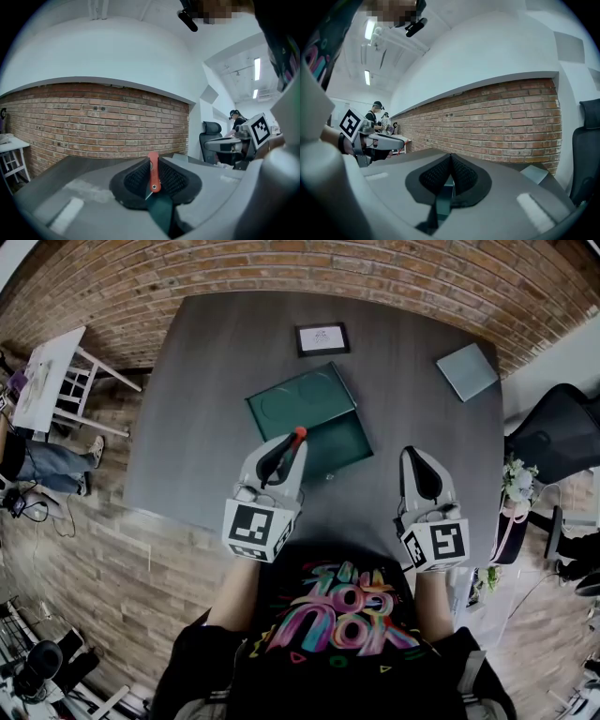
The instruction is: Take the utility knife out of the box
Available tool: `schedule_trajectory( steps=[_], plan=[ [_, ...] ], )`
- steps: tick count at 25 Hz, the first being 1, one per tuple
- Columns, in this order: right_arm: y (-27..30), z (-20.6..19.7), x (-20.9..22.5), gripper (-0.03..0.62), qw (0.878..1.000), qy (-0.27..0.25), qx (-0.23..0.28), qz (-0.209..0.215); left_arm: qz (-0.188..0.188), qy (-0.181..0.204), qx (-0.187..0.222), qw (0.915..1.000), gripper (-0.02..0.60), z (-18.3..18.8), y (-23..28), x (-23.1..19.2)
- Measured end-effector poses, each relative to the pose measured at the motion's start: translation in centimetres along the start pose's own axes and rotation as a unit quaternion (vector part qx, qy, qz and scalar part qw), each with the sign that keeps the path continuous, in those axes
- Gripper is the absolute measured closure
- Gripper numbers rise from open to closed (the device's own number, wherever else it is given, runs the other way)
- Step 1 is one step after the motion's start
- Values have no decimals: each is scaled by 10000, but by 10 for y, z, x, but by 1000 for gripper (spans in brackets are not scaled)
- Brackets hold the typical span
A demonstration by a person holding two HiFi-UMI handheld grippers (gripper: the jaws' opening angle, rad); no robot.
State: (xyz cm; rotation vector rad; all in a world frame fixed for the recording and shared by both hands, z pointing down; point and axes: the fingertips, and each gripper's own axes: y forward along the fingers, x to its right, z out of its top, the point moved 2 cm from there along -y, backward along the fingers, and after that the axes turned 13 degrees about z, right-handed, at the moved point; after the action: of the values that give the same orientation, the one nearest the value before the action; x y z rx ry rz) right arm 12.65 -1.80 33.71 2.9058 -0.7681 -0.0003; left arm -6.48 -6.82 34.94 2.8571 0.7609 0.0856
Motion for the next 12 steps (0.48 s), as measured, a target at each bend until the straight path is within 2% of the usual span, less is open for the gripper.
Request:
schedule_trajectory(
  steps=[12],
  plan=[
    [2,-4,1,595,9999,116,-30,56,-24,4,-112,9999,528,-7,5,1]
  ],
)
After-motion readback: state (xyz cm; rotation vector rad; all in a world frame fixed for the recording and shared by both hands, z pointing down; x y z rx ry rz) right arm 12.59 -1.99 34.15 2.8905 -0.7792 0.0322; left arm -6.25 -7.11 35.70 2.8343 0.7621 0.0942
